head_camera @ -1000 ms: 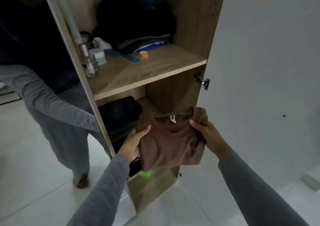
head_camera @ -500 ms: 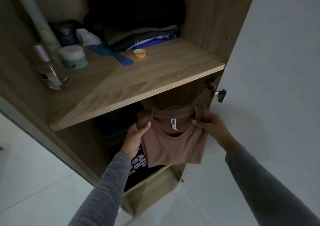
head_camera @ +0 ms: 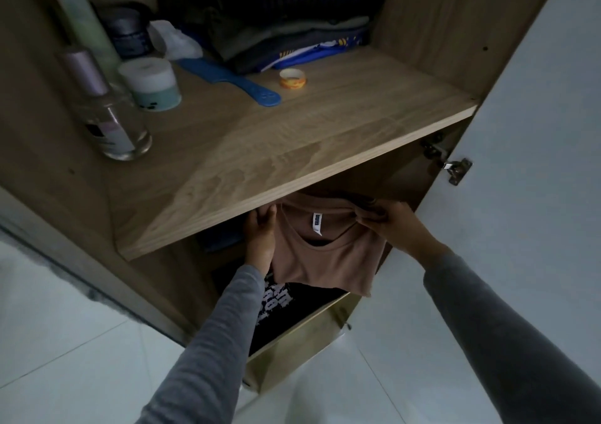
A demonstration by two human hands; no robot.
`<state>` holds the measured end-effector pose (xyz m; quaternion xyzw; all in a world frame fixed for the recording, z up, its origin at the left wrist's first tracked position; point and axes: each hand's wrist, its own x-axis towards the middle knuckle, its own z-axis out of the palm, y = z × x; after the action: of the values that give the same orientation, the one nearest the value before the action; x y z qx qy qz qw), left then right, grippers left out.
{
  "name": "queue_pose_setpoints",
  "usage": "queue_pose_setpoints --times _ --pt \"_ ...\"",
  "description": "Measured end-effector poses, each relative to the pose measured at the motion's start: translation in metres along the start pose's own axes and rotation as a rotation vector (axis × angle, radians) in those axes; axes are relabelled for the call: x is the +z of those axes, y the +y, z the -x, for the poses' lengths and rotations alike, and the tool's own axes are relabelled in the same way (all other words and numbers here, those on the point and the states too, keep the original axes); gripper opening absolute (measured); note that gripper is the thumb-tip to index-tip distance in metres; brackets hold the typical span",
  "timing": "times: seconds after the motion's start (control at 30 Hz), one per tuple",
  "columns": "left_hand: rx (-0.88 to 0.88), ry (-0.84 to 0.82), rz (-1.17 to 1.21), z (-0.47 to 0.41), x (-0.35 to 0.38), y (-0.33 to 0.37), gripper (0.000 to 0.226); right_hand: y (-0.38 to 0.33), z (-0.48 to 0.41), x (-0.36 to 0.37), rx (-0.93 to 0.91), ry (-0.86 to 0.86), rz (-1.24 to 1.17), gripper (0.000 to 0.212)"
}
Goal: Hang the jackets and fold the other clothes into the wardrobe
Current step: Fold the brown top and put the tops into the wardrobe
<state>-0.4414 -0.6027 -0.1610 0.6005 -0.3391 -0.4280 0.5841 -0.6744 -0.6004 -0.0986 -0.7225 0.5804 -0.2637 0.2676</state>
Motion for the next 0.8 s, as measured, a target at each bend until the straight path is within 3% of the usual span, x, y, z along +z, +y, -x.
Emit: queue_pose_setpoints --times 0.2,0.3,0.43,0.53,0.6,0.67,0.8 --pt "-0.008 0.298 -0.087 -0.013 -0.021 0.010 0.035 -0.030 0.001 0.048 -0.198 -0.285 0.114 0.030" --pt "0.032 0.215 -0.260 -0.014 -0.028 0.026 0.036 -0.040 0.003 0.076 -0.164 -0.293 -0.095 0.031" --pt "-0.074 0.056 -0.411 -0.031 -0.011 0.046 0.036 -0.034 0.007 0.095 0.116 -0.214 -0.715 0.018" --pt "0.065 -0.002 -0.489 -0.064 0.012 0.037 0.040 0.006 -0.004 0.119 0.405 -0.133 -0.999 0.018" --pt "0.105 -0.037 -0.544 -0.077 0.024 0.002 0.046 0.049 -0.016 0.142 0.634 -0.105 -1.020 0.017" --pt "-0.054 0.024 -0.662 -0.068 0.024 -0.054 0.058 0.093 -0.022 0.164 0.845 -0.167 -0.939 0.028" --pt "-0.438 0.176 -0.921 -0.003 -0.019 -0.178 0.057 0.149 -0.025 0.186 0.987 -0.296 -0.770 0.049"
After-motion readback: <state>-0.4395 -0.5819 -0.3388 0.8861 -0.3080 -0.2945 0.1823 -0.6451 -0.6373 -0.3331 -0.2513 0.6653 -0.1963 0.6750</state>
